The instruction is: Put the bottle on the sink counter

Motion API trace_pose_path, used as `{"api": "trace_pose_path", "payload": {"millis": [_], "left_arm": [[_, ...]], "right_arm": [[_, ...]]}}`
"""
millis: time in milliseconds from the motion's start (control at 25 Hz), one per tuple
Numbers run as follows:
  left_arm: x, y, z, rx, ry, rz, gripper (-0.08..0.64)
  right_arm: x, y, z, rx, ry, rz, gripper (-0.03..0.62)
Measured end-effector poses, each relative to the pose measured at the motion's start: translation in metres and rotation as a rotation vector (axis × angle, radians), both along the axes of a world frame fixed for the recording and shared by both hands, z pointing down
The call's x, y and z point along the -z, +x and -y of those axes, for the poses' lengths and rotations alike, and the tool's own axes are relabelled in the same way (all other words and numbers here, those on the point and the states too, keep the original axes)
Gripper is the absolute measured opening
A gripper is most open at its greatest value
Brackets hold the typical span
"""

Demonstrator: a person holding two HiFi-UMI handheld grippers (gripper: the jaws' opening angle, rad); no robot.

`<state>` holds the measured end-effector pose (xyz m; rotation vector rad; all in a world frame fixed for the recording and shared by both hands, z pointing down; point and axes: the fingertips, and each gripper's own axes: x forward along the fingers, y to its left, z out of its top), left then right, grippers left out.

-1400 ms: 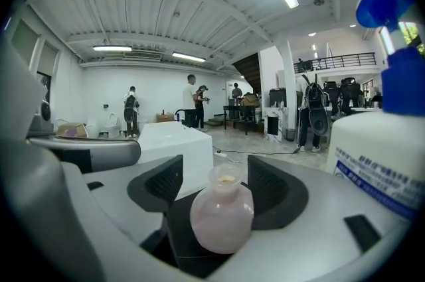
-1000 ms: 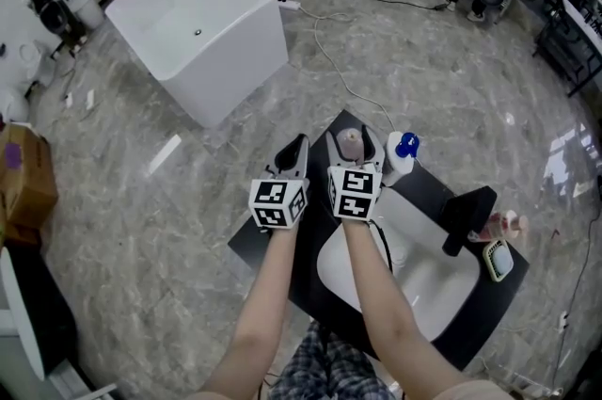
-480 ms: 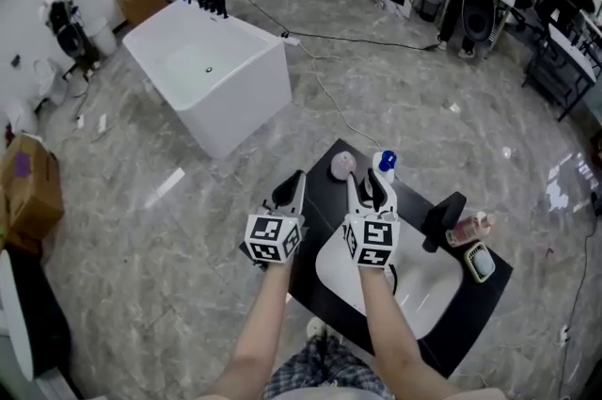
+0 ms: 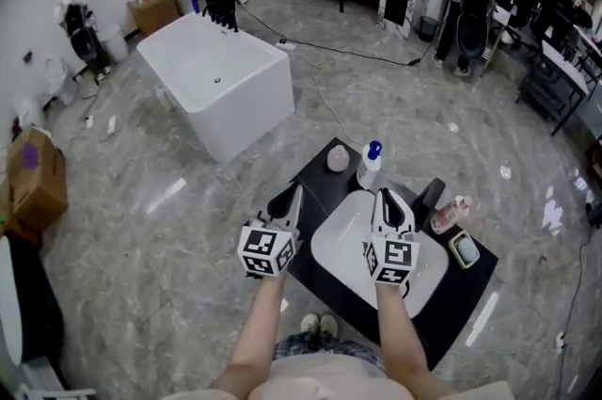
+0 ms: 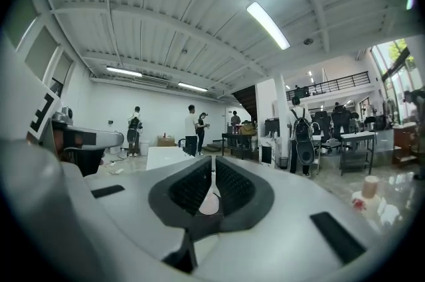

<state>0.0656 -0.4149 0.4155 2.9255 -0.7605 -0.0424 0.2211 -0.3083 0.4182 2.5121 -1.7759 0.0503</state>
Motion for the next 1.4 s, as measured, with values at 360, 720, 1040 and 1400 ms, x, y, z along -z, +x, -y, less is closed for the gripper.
{"api": "trace_pose_path", "payload": {"millis": [360, 720, 1040, 1400], "left_arm": [[0.011, -0.029, -0.045, 0.021, 0.006, -0.013, 0.028], [0.005, -0.045, -0.057, 0.037, 0.010, -0.017, 0.028], [0.005, -0.043, -0.064, 0.038, 0.005, -0.009, 0.028], [-0.004, -0.035, -0.067, 0.027, -0.009, -0.005, 0.028]], "right_arm": [[0.025, -0.001, -0.069, -0.033, 0.036, -0.010, 0.018], [0.008, 0.006, -0.112, -0.048, 0.024, -0.029, 0.017], [0.012, 0.024, -0.132, -0.066, 0.022, -0.034, 0.014], [0.009, 0.025, -0.131, -0.040, 0.020, -0.025, 0.014]]}}
